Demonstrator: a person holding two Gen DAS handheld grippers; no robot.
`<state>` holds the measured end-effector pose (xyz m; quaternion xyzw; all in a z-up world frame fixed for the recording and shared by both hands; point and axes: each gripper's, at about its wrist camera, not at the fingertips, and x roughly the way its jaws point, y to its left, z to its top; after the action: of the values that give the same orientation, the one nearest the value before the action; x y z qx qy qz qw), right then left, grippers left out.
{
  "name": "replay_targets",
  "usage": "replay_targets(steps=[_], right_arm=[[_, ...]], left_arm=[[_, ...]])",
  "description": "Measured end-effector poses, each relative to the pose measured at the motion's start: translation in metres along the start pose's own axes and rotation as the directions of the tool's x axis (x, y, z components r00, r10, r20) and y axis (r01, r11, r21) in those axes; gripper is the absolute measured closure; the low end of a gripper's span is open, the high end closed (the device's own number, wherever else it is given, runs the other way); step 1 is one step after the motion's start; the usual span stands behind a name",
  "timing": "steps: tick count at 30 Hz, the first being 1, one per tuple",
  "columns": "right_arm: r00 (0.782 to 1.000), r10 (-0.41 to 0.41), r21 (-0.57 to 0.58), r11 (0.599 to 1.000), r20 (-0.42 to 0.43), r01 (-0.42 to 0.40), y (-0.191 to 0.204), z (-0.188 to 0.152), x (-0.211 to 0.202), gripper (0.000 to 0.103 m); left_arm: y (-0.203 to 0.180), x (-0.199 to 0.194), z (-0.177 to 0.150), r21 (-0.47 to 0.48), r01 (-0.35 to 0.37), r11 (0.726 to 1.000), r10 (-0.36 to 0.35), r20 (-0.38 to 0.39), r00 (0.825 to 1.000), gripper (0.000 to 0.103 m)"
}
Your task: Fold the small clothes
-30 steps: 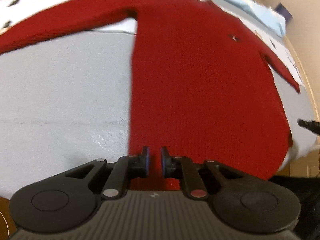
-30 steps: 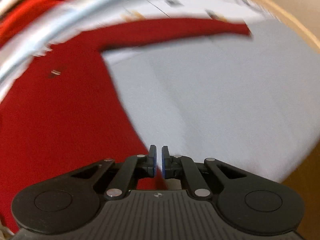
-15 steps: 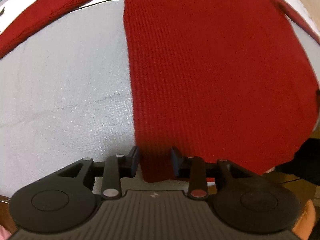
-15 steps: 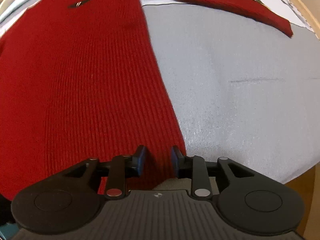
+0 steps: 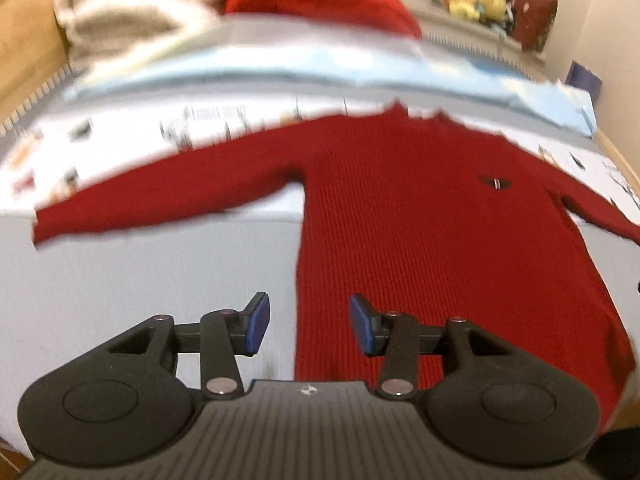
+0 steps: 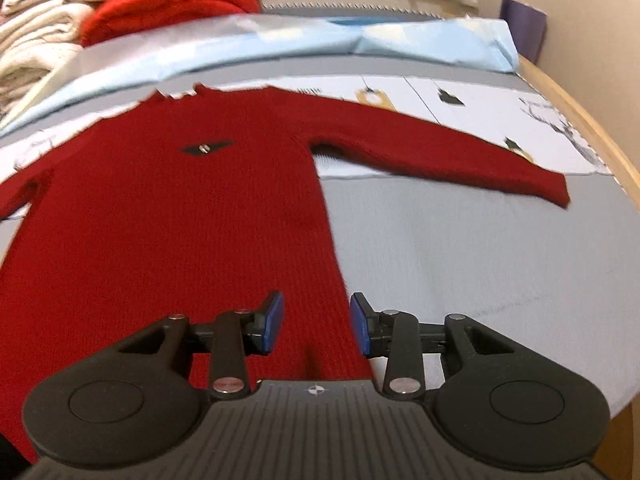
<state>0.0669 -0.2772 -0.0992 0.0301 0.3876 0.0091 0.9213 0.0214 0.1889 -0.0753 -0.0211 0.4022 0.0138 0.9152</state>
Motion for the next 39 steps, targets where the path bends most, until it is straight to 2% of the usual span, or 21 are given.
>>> replay_targets(steps=[2,3,6,9,12,14,16,17,19,21,23,26,29,32,35,37,39], right_arm=[[1.0,0.008,0.004,1.0,0.022,-0.008,0.008,0.004,0.001,0.065],[0.999,0.015,0.008,1.0,0.035,-0.015,-0.004,0.003,-0.014,0.065],[0.996,0.025,0.032,0.999,0.082,-0.027,-0.001,0.01,-0.024,0.065],[0.991,0.025,0.054,0.998,0.132,-0.032,0.0,0.016,-0.025,0.065],[0.985,0.005,0.041,0.999,0.174,-0.013,-0.001,0.019,-0.03,0.065],[0.982,-0.017,0.028,1.0,0.189,0.012,0.0,0.021,-0.03,0.065],[0.981,-0.022,0.035,0.999,0.192,0.016,0.002,0.02,-0.033,0.065],[0.981,-0.018,0.039,0.999,0.193,0.011,0.002,0.02,-0.034,0.065],[0.98,-0.018,0.031,0.999,0.197,0.012,0.005,0.021,-0.035,0.065],[0.977,-0.017,0.019,1.0,0.211,0.014,0.01,0.025,-0.036,0.065],[0.974,-0.02,0.01,1.0,0.225,0.018,0.016,0.031,-0.038,0.065],[0.967,-0.033,-0.001,0.999,0.253,0.034,0.032,0.055,-0.045,0.065],[0.953,-0.03,0.022,0.999,0.3,0.025,0.057,0.094,-0.057,0.065],[0.928,0.024,0.056,0.997,0.371,-0.048,0.082,0.134,-0.064,0.064],[0.911,0.079,0.057,0.992,0.405,-0.112,0.102,0.158,-0.056,0.061],[0.908,0.099,0.049,0.99,0.407,-0.13,0.112,0.162,-0.041,0.06],[0.914,0.111,0.045,0.989,0.39,-0.139,0.117,0.154,-0.023,0.06]], left_arm=[[-0.007,-0.006,0.007,0.032,-0.005,0.999,0.003,0.061,0.998,0.052],[-0.011,-0.008,0.012,0.047,-0.012,0.999,0.008,0.082,0.997,0.052],[-0.018,-0.015,0.044,0.086,-0.043,0.995,0.03,0.142,0.989,0.052],[-0.025,-0.008,0.085,0.084,-0.036,0.996,0.019,0.19,0.982,0.052],[-0.026,-0.002,0.112,0.053,-0.033,0.998,0.02,0.229,0.973,0.052],[-0.024,0.009,0.119,0.028,-0.014,1.0,0.008,0.224,0.975,0.052],[-0.02,0.027,0.113,0.011,0.001,1.0,-0.004,0.217,0.976,0.052],[-0.018,0.04,0.109,0.012,0.001,1.0,-0.003,0.183,0.983,0.052],[-0.017,0.063,0.107,0.013,-0.046,0.999,0.045,0.086,0.995,0.054],[-0.01,0.071,0.11,-0.013,-0.059,0.998,0.059,0.092,0.994,0.054],[0.002,0.075,0.115,-0.068,-0.032,0.997,0.038,0.088,0.995,0.054],[0.02,0.077,0.123,-0.124,-0.029,0.992,0.039,0.081,0.996,0.054],[0.041,0.085,0.125,-0.151,-0.093,0.984,0.104,0.061,0.993,0.054],[0.069,0.092,0.121,-0.214,-0.156,0.964,0.164,0.021,0.986,0.054],[0.101,0.097,0.117,-0.296,-0.206,0.933,0.21,-0.018,0.978,0.054],[0.123,0.096,0.115,-0.35,-0.23,0.908,0.234,-0.03,0.972,0.059],[0.146,0.095,0.111,-0.399,-0.244,0.884,0.248,-0.04,0.968,0.074]])
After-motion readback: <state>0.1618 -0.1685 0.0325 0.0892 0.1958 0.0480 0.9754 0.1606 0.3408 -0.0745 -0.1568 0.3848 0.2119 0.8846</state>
